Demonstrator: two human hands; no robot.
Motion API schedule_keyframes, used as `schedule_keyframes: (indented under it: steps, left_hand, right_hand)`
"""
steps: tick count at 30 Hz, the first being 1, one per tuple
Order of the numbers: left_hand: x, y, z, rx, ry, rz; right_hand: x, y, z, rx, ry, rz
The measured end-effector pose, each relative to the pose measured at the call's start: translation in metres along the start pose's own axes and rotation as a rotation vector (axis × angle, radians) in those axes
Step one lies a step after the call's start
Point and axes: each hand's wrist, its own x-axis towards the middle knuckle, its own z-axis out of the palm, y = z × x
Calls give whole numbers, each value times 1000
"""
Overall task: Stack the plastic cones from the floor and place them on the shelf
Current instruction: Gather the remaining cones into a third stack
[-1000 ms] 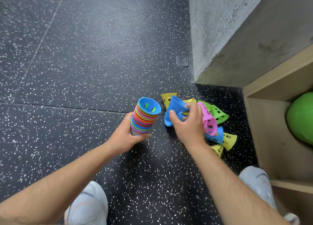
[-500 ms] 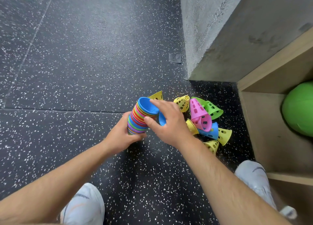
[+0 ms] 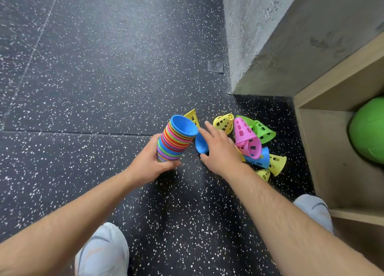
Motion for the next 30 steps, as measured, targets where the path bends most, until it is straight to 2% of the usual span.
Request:
schedule_keyframes:
  steps: [5, 11, 15, 20, 24, 27, 30]
  left_hand:
    - [-2, -3, -2, 1, -16, 4]
    - [-4, -4, -3, -35, -9, 5]
    - [-5, -5, -4, -64, 7, 6]
    - [-4, -4, -5, -73, 5, 0]
    - [-5, -2, -5, -59, 2, 2]
    - [-5, -2, -5, -42, 7, 9]
    - [-6, -1, -4, -26, 8, 18]
  right_hand:
    - [11, -1, 8, -32, -9, 14]
    - [7, 2, 14, 48, 79, 2]
    - [4, 3, 4, 326, 177, 102]
    - [5, -7, -27, 736, 384, 270]
    - [5, -21, -53, 1111, 506, 247]
    - [6, -33, -61, 1205, 494, 144]
    - [7, -43, -56, 1204, 358, 97]
